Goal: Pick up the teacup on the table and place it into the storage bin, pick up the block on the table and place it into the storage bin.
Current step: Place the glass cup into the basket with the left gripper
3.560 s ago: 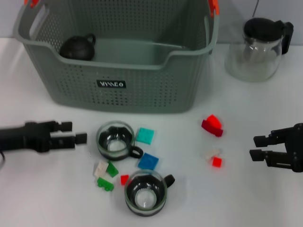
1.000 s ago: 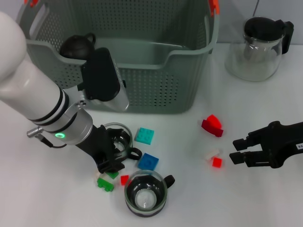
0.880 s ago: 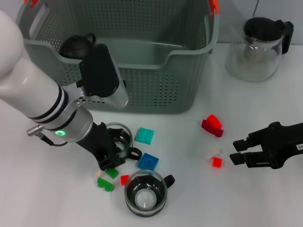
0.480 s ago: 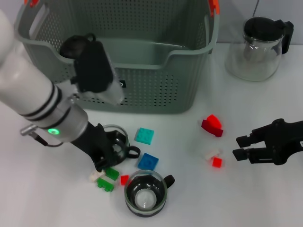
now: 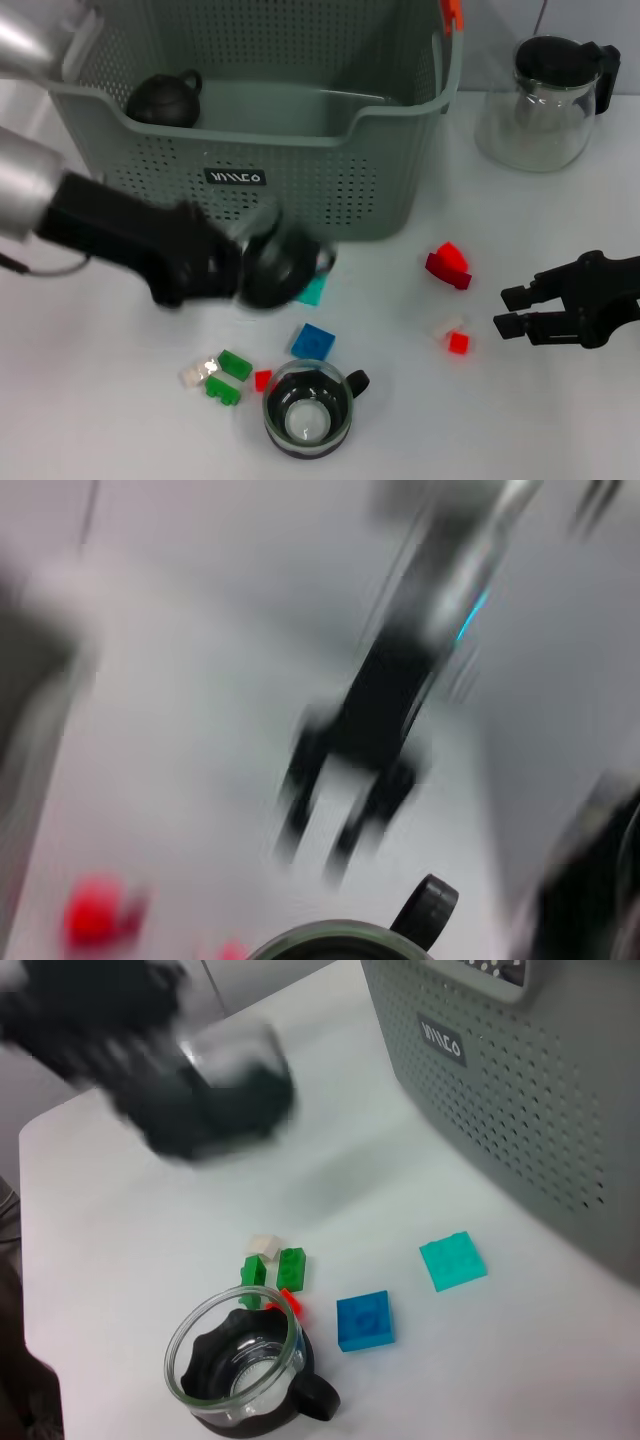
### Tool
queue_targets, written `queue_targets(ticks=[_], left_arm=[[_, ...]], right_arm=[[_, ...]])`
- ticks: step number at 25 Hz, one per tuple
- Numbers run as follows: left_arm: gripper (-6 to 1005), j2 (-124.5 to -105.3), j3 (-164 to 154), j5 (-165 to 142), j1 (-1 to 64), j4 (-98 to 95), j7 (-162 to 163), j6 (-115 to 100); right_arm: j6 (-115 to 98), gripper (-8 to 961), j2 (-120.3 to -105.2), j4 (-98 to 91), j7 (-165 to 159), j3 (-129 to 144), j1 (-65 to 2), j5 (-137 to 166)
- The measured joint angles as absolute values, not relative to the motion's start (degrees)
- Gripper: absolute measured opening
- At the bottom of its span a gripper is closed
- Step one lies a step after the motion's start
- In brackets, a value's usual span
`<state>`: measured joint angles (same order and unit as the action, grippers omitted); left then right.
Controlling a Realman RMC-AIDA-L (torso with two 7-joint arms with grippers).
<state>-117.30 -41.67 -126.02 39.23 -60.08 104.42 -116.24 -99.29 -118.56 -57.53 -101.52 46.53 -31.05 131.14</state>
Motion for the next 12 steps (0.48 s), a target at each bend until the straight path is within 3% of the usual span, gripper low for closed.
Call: queue_targets(ticks=[3, 9, 12], left_arm=[[45, -114.48, -36.77, -112.42, 39.58, -52.97, 103.88, -117.90], [45, -114.46, -31.79, -94.13, 40.62, -53.76, 112.16, -109.18], [44, -112.86, -35.63, -96.69, 42.71, -56.42, 119.24, -96.16]], right_arm=[[-99.31, 413, -118.57, -57.51, -101.52, 46.21, -31.02, 131.11], [-99.16, 413, -118.73, -57.39, -101.30, 46.09, -30.95, 131.11], [-99.09, 413, -118.81, -57.34, -101.27, 46.04, -30.94, 131.11]])
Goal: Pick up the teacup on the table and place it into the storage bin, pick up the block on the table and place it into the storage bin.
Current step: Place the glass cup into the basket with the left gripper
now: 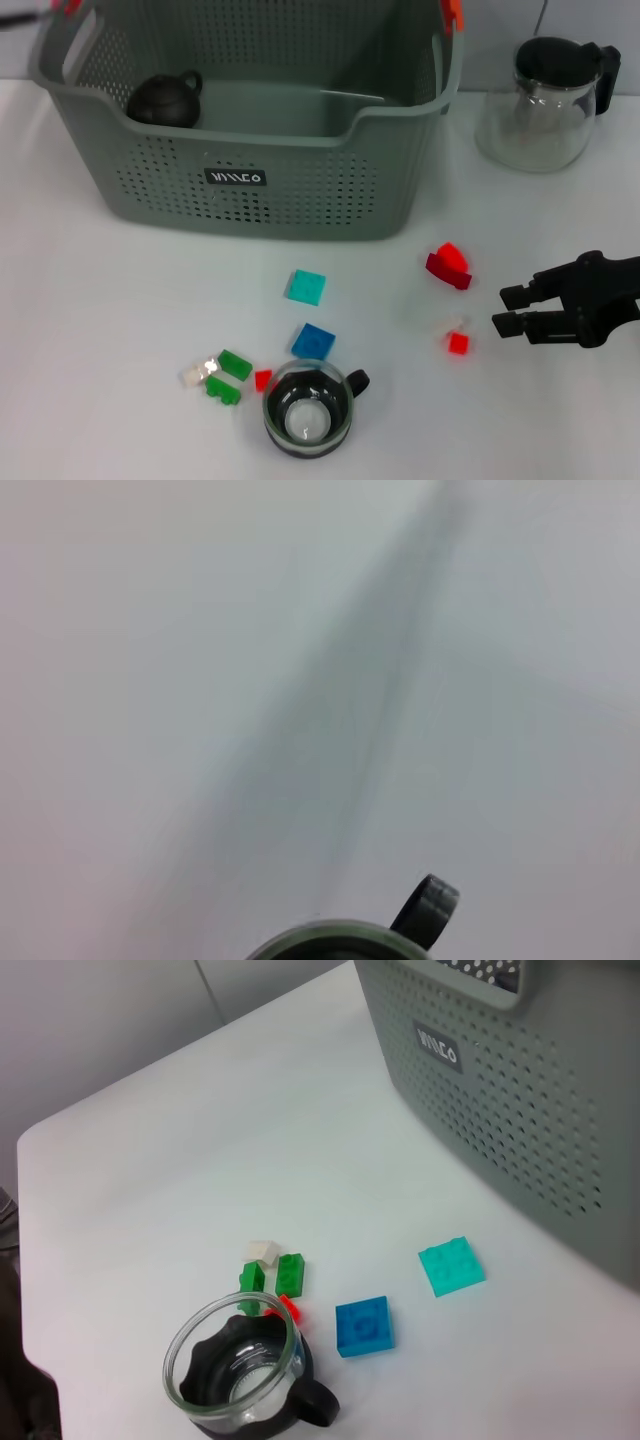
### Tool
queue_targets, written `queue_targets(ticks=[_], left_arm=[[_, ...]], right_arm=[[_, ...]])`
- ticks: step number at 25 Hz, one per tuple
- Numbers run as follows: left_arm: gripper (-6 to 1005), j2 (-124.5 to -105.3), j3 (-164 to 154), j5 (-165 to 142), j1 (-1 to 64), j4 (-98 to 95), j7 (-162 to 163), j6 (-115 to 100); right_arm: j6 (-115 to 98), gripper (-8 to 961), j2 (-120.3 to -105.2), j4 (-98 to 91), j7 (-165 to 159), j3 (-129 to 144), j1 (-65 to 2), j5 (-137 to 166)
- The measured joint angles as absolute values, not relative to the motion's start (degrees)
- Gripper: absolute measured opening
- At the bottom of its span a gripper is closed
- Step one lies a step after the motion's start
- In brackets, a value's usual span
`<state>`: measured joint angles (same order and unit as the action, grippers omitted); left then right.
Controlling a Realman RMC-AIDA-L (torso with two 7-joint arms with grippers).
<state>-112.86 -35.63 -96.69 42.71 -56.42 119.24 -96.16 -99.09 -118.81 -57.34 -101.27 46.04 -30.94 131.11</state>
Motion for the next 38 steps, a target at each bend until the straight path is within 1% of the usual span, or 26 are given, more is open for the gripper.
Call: queue_targets(ticks=[4, 6, 9, 12, 19, 22, 26, 36, 38], left_arm=[[44, -109.78, -42.44, -110.16, 48.47, -54.75, 129.05, -82.03], [45, -108.98, -45.43, -119.68, 52.52, -52.09, 133.99, -77.01], [45, -108.77, -50.51, -131.78, 58.06, -47.67, 139.62, -71.60], [44, -109.60, -55.10, -141.87, 62.74, -42.96, 143.82, -66.93], [44, -114.46, -57.06, -158.74, 69.14, -33.76, 147.38, -58.98], [45, -115.85, -58.09, -163.16, 70.44, -30.42, 148.39, -56.21], [79, -116.40, -59.90, -163.45, 70.28, -29.38, 148.54, -55.16], [163, -116.56, -60.03, -163.63, 69.95, -28.26, 148.22, -54.75], [180, -116.81, -59.22, -162.97, 69.09, -30.31, 147.80, -54.90]], right_arm=[[-99.27, 413, -118.92, -57.32, -101.26, 46.04, -30.98, 131.15], [-99.16, 413, -119.05, -57.31, -101.25, 46.16, -31.02, 131.28], [-98.93, 413, -119.16, -57.30, -101.25, 46.45, -31.18, 131.46], [-98.83, 413, -119.17, -57.30, -101.24, 46.49, -31.35, 131.47], [-98.78, 413, -119.28, -56.67, -101.25, 46.48, -31.51, 131.49], [-98.75, 413, -119.30, -56.52, -101.19, 46.47, -31.54, 131.49], [-98.70, 413, -119.35, -56.26, -100.76, 46.46, -31.59, 131.47], [-98.06, 413, -119.27, -55.10, -100.57, 46.39, -32.19, 131.45], [-97.91, 413, -119.18, -55.07, -100.53, 46.18, -32.21, 131.41]])
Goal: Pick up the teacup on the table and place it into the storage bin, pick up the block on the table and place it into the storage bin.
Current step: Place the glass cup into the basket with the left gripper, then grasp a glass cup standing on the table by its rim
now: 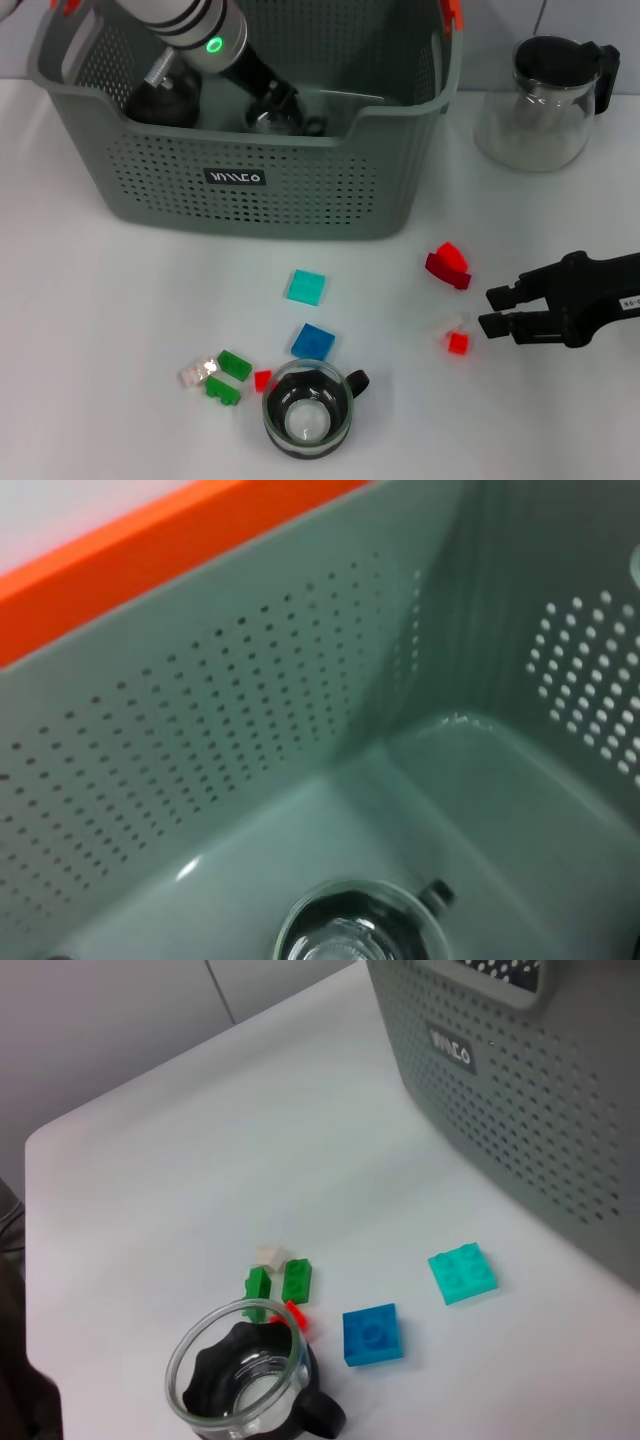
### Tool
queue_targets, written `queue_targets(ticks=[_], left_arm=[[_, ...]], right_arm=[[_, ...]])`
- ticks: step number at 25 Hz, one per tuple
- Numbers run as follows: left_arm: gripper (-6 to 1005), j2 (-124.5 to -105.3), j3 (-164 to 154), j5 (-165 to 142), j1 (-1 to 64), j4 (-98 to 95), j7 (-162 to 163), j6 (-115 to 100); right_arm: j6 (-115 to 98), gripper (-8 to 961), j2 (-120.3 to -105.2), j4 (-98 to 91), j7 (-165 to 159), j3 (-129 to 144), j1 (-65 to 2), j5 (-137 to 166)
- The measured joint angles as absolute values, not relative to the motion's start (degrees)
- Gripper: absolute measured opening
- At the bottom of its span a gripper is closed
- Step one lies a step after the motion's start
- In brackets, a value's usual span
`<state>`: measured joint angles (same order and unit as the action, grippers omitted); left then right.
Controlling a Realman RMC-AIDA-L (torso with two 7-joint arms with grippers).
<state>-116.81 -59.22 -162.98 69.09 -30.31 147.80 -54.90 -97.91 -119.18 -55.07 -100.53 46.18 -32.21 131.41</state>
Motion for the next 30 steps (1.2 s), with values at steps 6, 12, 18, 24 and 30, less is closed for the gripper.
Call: queue_targets(ticks=[6, 12, 18, 24, 30], left_arm=[[346, -119.71, -51.60, -146.26, 57.50, -52.00, 138.66, -63.97], [443, -116.65, -37.71, -102.32, 45.32, -55.23, 118.15, -85.11], [446, -115.07, -29.44, -87.97, 38.87, -52.42, 109.54, -102.82], [446, -116.65, -33.56, -104.36, 34.90, -60.96, 104.40, -112.29], [446, -118.63, -46.28, -126.44, 35.26, -67.57, 109.19, -111.60]], right_arm=[[-97.91, 413, -118.93, -55.02, -100.43, 46.07, -31.65, 131.26], [-98.05, 413, -118.91, -54.97, -100.26, 46.05, -31.49, 131.23], [-97.94, 412, -118.79, -54.52, -99.93, 46.05, -31.46, 131.37], [-98.29, 412, -118.74, -54.51, -100.36, 46.11, -31.70, 131.43], [-98.38, 412, -118.66, -54.51, -100.48, 46.29, -31.90, 131.53]])
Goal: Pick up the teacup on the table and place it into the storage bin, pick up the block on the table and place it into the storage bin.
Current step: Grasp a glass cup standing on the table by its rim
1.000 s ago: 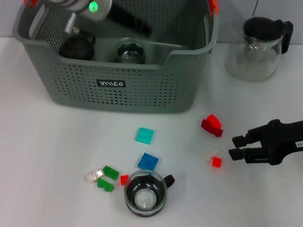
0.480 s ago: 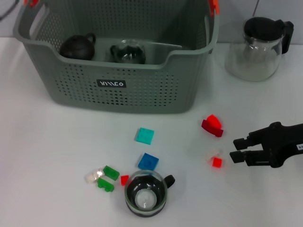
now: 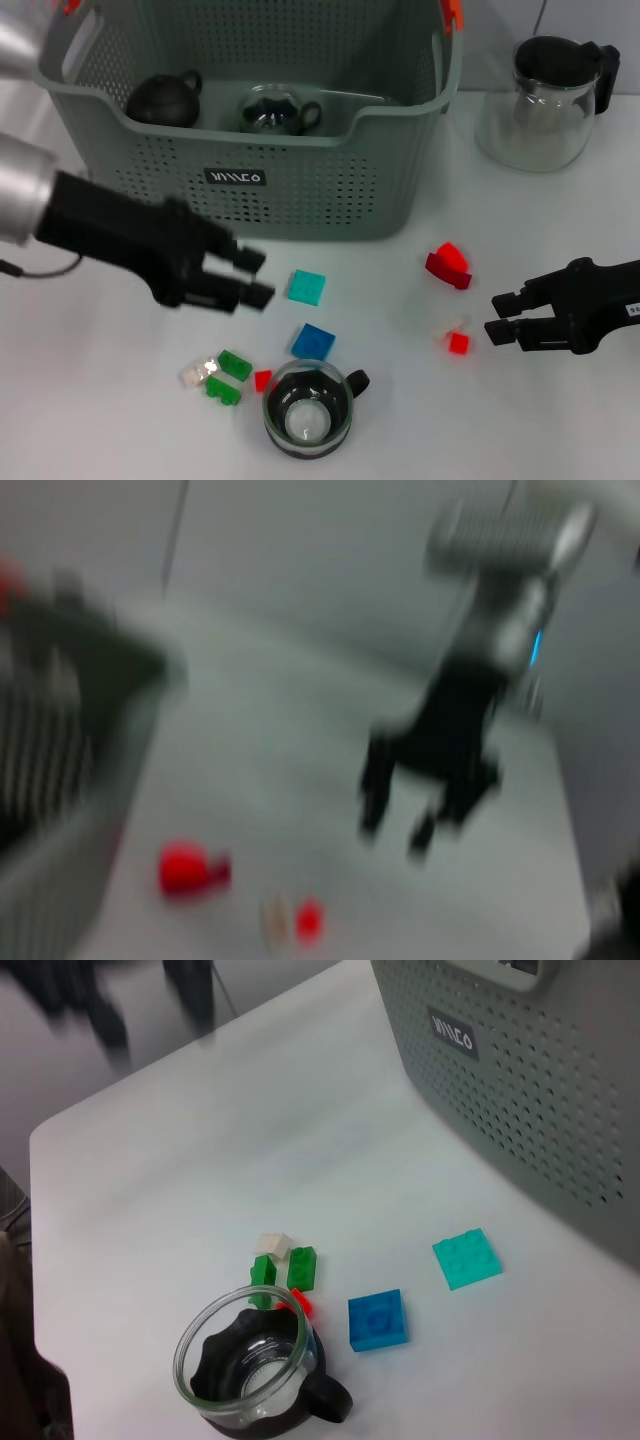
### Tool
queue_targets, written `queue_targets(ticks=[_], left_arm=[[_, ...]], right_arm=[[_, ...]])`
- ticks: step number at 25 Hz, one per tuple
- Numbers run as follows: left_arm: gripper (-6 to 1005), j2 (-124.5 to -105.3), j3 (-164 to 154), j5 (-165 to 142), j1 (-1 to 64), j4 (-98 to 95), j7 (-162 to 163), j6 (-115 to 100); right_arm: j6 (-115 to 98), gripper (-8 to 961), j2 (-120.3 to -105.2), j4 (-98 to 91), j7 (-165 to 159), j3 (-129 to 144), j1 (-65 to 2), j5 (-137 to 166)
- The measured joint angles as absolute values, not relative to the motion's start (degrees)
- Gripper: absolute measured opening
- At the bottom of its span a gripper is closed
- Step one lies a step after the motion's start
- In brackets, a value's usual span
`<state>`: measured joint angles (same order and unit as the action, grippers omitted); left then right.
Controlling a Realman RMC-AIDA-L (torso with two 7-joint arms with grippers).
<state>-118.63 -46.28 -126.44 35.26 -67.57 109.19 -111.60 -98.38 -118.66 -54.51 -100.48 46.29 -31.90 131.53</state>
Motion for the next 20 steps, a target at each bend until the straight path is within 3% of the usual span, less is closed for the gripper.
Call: queue_targets(ticks=[13, 20], left_arm=[[445, -124.01, -66.34, -148.74, 37.90, -71.00, 132.40, -100.86], [446, -124.34, -75.26, -149.76, 37.61, -71.85, 139.90, -98.57]], right_arm=[[-98.29, 412, -118.65, -54.49, -100.54, 46.12, -31.50, 131.58], [-98.40, 412, -118.65, -54.49, -100.55, 46.07, -31.74, 131.57]])
